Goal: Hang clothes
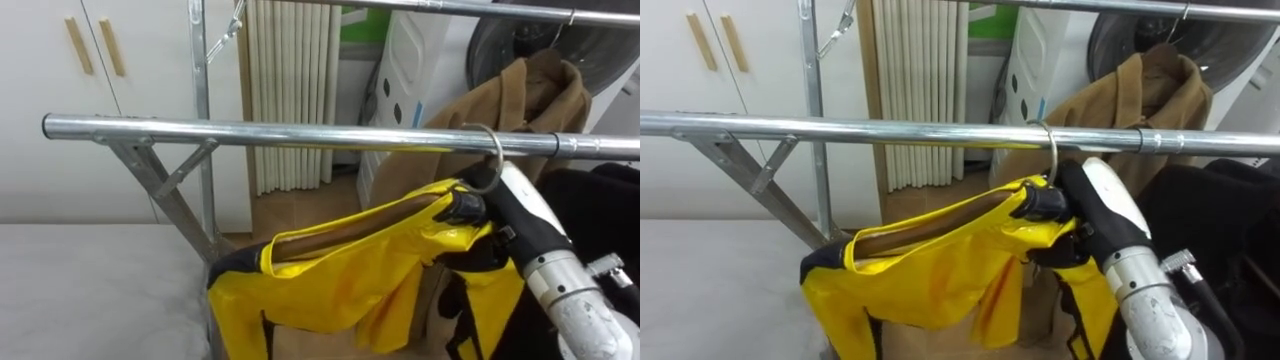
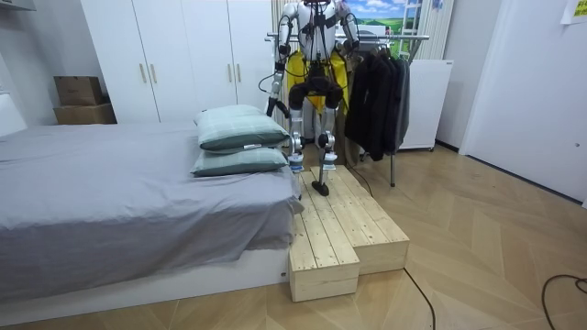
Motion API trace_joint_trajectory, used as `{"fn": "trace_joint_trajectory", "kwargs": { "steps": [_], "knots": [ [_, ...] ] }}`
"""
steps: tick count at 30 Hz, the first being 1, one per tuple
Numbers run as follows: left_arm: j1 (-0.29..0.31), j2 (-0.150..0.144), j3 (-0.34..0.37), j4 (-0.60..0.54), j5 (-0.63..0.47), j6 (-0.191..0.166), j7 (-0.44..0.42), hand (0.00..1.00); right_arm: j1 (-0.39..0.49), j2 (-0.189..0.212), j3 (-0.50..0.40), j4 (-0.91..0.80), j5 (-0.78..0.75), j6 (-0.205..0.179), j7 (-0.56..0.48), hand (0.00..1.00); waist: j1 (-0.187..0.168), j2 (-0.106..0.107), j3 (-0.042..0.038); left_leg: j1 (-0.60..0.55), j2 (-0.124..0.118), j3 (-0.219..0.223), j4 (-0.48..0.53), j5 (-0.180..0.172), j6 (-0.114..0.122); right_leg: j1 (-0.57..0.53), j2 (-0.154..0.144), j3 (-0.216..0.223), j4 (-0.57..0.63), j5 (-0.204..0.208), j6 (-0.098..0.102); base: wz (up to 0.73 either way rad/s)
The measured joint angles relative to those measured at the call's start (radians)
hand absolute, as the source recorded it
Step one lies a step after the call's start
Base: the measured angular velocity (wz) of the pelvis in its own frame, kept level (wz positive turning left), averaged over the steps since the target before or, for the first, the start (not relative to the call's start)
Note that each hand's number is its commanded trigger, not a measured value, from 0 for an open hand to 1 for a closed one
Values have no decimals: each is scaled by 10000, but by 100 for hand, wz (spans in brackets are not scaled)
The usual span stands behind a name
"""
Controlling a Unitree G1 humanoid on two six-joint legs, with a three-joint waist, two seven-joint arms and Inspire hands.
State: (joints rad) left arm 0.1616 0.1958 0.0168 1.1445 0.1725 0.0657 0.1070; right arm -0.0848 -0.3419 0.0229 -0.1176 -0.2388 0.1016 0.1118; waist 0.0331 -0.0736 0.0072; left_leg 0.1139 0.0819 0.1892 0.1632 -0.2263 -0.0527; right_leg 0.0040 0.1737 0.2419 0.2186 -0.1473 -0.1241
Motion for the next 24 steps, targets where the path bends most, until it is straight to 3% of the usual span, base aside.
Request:
{"fn": "trace_joint_trajectory", "kwargs": {
  "steps": [6, 9, 19, 24],
  "knots": [
    [96, 34, 10, -212, -2, -16, -13, 0, -195, -54, -140, 1029, 2318, 3, 421, 100, 16, -13, 2, 101, 20, -38, -5, 0, 0, 106, 6, -55, -8, 0, 0, 1],
    [94, 38, 154, -264, 211, -17, -34, 0, -286, -62, -141, 1772, 3125, 13, 586, 100, 49, -112, 47, 122, 23, -37, -12, 1, 0, 134, 4, -87, -19, -12, -18, 2],
    [277, 73, 793, -259, 564, 24, -428, 0, -1701, -263, -159, 3948, 3666, 260, 657, 100, 123, -360, -103, 102, 18, -148, -10, 0, 0, 156, -20, -255, -38, -11, -20, 3],
    [209, 86, 802, -316, 590, 30, -566, 0, -2025, -268, -159, 4834, 3746, 257, 754, 100, 273, -369, -103, 111, 19, -277, -12, -1, -1, 174, -20, -281, -13, -9, -23, 2]
  ]
}}
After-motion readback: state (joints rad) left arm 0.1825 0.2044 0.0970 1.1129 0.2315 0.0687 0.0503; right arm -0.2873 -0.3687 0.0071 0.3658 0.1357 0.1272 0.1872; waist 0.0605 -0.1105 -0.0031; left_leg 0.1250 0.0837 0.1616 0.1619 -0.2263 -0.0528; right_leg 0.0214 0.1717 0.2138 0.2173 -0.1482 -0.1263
